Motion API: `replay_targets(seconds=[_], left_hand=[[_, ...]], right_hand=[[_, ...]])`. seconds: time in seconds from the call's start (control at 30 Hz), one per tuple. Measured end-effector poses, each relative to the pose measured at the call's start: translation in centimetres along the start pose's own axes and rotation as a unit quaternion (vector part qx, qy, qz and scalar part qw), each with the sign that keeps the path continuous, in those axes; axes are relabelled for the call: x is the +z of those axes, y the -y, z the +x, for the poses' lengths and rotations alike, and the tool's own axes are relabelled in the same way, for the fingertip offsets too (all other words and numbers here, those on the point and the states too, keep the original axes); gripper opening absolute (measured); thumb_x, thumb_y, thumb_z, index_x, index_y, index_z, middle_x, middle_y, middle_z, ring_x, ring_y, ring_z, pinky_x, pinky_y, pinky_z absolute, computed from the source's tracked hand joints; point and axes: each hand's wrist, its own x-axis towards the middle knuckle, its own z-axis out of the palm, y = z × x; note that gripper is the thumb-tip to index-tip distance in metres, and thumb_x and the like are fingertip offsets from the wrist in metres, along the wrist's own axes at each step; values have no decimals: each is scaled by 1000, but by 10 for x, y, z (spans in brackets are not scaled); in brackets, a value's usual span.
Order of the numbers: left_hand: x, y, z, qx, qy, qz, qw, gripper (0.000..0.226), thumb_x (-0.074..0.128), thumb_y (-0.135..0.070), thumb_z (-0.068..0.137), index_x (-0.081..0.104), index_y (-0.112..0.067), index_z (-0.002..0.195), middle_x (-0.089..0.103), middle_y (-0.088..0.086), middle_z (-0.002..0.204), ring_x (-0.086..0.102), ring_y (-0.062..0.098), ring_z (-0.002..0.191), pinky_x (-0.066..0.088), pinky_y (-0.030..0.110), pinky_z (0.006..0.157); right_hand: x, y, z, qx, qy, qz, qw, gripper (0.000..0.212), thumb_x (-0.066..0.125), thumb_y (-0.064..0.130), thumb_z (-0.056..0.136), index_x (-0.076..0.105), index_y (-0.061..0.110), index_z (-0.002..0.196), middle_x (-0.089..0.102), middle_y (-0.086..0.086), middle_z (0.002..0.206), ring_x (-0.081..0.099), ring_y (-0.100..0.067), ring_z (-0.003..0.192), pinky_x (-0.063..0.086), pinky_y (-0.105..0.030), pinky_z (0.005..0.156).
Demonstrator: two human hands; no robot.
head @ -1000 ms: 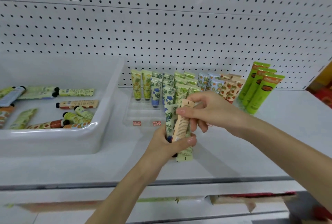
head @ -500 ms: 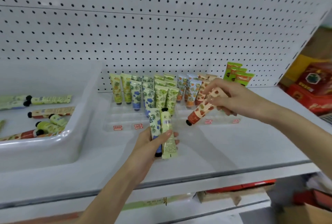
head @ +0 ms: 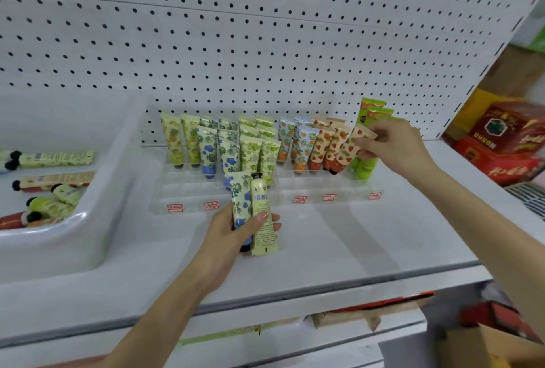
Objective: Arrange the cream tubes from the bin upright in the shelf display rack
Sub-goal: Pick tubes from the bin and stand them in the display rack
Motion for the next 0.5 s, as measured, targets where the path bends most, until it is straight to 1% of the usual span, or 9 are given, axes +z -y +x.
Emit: replay_targets(seconds=[0.07, 0.13, 0.23, 0.3, 0.4, 0.5], left_hand=[[0, 1, 0, 4, 0, 4, 1000, 27, 58, -12, 85, 60, -13, 112, 74, 9, 98, 71, 24, 90, 57, 30, 66], [-1, 2, 1, 8, -1, 8, 1000, 27, 59, -12, 85, 61, -14, 112, 74, 8, 98, 71, 24, 90, 57, 30, 67], [-1, 3, 1, 14, 0, 18, 1000, 36, 62, -20, 77, 61, -14, 112, 74, 8, 99, 71, 24, 92, 58, 33, 71], [-1, 3, 2, 15, 1, 18, 1000, 36, 62, -22, 75, 61, -15, 110, 74, 8, 98, 71, 24, 91, 58, 32, 69], [0, 3, 2, 15, 2, 19, 1000, 36, 62, -22, 75, 61, -15, 110, 74, 9, 97, 72, 23, 90, 57, 29, 66], [0, 3, 2, 12, 1, 18, 1000, 32, 60, -18, 80, 61, -13, 111, 74, 10, 96, 72, 23, 90, 55, 27, 63]], right_hand=[[5, -3, 3, -4, -7, 6, 1000, 14, 66, 13, 87, 66, 0, 92, 71, -11, 78, 61, 8, 50, 41, -1, 50], [9, -6, 5, -9, -13, 7, 1000, 13, 65, 13, 87, 67, 1, 91, 70, -10, 76, 61, 8, 50, 42, -1, 51], [16, -10, 6, -9, -7, 4, 1000, 10, 66, 12, 87, 67, 2, 87, 69, -8, 73, 60, 8, 49, 43, -1, 53], [21, -13, 7, -3, -1, 6, 1000, 8, 67, 12, 87, 65, 4, 86, 67, -7, 70, 60, 8, 48, 44, -2, 52], [26, -17, 7, 2, 4, 15, 1000, 8, 68, 13, 85, 63, 8, 85, 66, -5, 69, 61, 6, 48, 49, -7, 56], [28, -21, 9, 11, 7, 26, 1000, 9, 70, 13, 85, 61, 12, 83, 66, -1, 69, 64, 2, 51, 55, -18, 65]])
